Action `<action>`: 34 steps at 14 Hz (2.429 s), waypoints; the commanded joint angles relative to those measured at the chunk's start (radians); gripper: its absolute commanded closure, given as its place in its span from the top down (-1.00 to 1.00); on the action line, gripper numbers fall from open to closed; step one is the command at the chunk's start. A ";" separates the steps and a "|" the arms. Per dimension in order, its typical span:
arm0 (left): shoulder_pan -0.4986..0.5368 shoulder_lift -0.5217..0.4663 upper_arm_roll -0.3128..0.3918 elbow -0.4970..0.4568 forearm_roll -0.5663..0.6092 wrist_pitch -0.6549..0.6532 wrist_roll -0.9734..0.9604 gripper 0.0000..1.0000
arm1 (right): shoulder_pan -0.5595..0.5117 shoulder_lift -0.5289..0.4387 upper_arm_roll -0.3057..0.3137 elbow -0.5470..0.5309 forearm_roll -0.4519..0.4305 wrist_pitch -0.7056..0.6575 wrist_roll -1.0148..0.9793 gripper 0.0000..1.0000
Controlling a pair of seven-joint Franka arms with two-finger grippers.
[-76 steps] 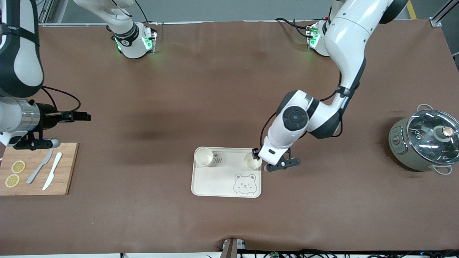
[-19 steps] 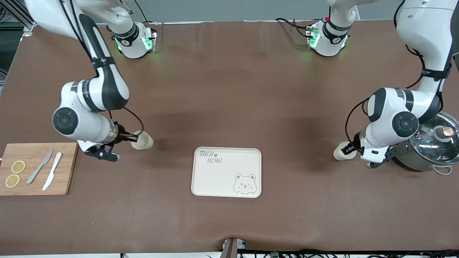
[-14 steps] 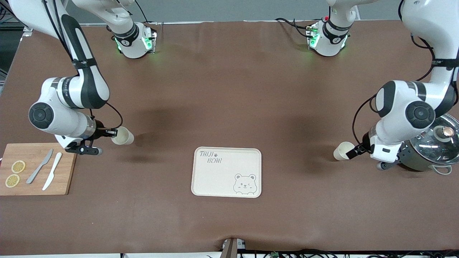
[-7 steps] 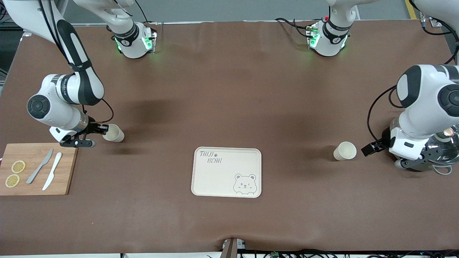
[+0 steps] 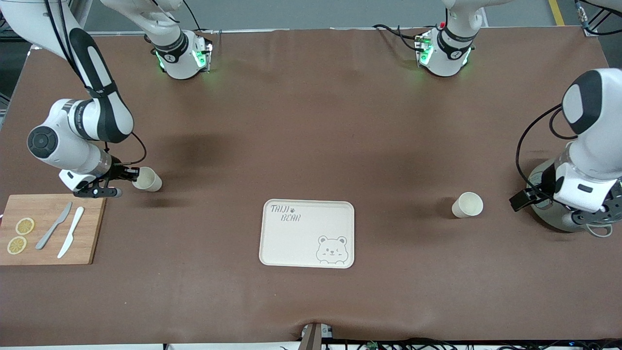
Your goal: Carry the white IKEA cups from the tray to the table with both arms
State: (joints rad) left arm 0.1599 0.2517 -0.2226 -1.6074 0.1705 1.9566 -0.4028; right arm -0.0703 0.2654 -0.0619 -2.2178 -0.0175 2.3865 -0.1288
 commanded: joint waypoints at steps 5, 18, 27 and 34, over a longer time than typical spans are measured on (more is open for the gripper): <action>0.003 -0.009 -0.004 0.181 0.026 -0.208 0.105 1.00 | -0.013 -0.029 0.025 0.096 -0.007 -0.199 0.008 1.00; 0.001 -0.078 -0.020 0.231 0.011 -0.384 0.148 1.00 | 0.194 0.083 0.027 0.996 -0.024 -1.018 0.000 1.00; -0.008 -0.077 -0.072 0.235 0.012 -0.433 0.210 1.00 | 0.230 -0.192 0.024 0.871 -0.030 -1.055 0.037 1.00; -0.008 -0.161 -0.072 0.206 -0.080 -0.415 0.223 1.00 | 0.164 -0.365 0.013 0.653 0.017 -0.940 0.038 1.00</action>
State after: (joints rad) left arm 0.1499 0.1510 -0.2999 -1.3710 0.1345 1.5374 -0.2002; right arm 0.0972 -0.0102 -0.0565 -1.4568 -0.0184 1.4026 -0.1019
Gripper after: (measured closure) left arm 0.000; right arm 0.000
